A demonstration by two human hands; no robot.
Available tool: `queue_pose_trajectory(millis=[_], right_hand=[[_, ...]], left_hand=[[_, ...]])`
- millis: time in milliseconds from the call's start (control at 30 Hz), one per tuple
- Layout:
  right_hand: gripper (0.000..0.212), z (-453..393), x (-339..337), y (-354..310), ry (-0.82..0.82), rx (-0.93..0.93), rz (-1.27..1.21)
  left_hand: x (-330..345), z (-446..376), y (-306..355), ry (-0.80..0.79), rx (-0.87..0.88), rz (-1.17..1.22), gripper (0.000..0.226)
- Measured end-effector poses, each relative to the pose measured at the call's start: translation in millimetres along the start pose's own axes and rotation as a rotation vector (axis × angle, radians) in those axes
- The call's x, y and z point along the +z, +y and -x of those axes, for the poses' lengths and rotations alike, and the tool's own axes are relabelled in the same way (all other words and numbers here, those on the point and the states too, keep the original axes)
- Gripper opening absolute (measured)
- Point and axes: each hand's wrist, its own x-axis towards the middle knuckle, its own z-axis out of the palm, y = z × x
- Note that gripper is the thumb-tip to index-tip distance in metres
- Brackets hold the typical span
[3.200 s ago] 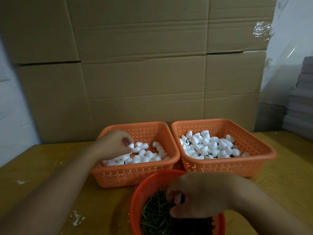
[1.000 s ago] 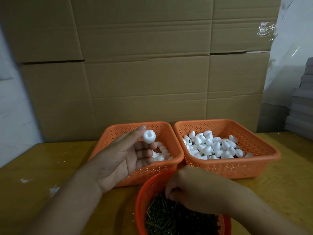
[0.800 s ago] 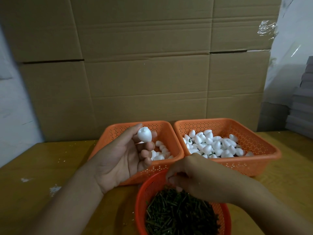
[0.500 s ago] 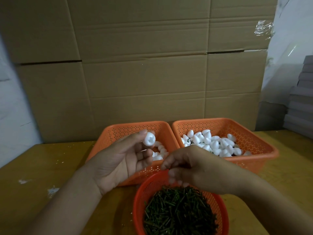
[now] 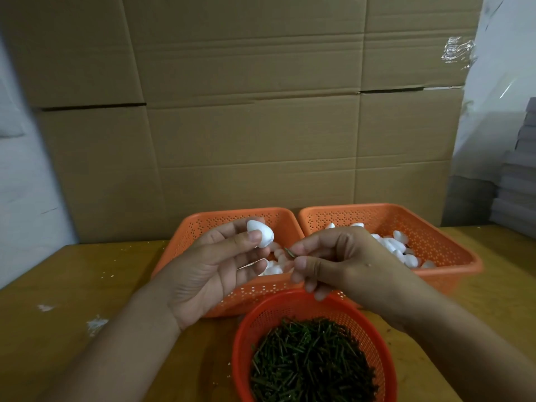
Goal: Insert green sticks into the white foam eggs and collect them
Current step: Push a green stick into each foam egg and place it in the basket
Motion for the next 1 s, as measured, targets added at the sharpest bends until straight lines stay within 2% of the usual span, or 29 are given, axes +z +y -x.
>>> queue_pose_trajectory(millis=[100,267,433,767,1000], right_hand=[[0.017,0.1,1.6,-0.4,-0.009,0.013,-0.027],[0.004,1.8,5.3,-2.8,0.014,0.031,-0.03],[0.01,1.6,7.8,-5.5,0.062,0.034,0.046],[0.019,1.8,10.4,-6.6,0.042,0.064,0.111],[0.015,1.2,9.7,-6.0,0.053,0.068,0.095]], left_hand=[[-0.5,-0.2,0.6,-0.015,0.01,-0.005,0.047],[-1.5,0.7,0.8,-0.042,0.014,-0.024,0.044],[-0.8,1.6,0.9,-0.041,0.02,-0.05,0.046],[1.6,3.9,1.3,-0.042,0.019,-0.072,0.047],[5.3,6.4,3.1,-0.036,0.007,-0.074,0.048]])
